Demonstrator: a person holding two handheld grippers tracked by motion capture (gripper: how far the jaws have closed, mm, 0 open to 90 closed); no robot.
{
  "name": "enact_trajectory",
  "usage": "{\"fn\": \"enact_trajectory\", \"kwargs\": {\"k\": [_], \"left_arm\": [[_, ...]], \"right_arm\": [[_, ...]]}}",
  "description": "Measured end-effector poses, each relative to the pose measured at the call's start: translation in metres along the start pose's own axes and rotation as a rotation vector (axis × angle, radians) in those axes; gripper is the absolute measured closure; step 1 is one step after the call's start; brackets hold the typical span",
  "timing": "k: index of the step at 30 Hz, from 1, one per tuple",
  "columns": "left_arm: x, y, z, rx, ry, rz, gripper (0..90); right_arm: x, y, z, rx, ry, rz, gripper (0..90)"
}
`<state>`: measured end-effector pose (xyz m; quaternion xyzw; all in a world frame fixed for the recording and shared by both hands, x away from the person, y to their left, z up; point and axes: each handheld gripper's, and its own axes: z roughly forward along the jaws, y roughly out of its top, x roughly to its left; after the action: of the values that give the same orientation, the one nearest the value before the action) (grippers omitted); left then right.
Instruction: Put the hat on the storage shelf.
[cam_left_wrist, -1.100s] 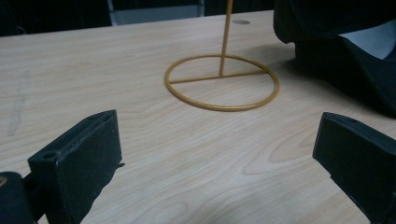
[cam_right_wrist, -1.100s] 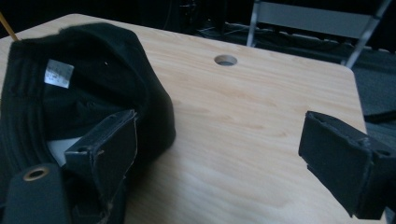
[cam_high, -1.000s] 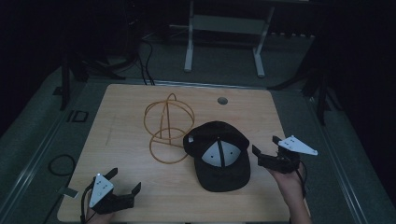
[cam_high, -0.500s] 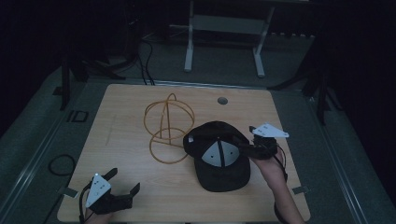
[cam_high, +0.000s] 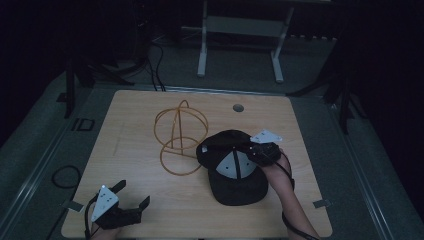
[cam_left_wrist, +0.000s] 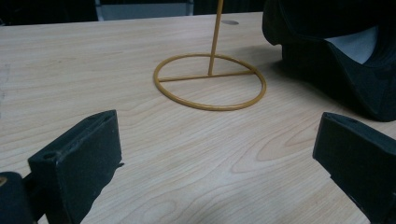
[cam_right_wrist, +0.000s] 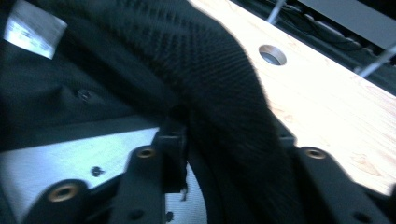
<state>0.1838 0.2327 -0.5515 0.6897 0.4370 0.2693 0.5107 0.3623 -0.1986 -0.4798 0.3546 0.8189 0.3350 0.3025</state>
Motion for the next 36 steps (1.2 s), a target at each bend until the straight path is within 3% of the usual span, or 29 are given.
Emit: {"fn": "enact_trajectory", "kwargs": {"k": [7,12,21,36], "left_arm": [[-0.001,0.0,0.001,0.005,-0.002,0.002,1.6],[-0.001,0.0,0.001,0.008,-0.001,0.005,1.6],[-0.003,0.001,0.002,0.013,-0.012,-0.009,1.6],[-0.029,0.014,0.011,0.016,-0.056,0.023,1.6]], "right_arm": [[0.002,0.003,0.002,0.013,-0.014,-0.014,88.2],[0.005,0.006,-0.003,0.011,-0.009,-0.016,89.0],[0.007,0.022,-0.031,-0.066,-0.011,0.026,89.2],[0.012,0.049,-0.084,-0.192,-0.015,0.0,89.2]]}}
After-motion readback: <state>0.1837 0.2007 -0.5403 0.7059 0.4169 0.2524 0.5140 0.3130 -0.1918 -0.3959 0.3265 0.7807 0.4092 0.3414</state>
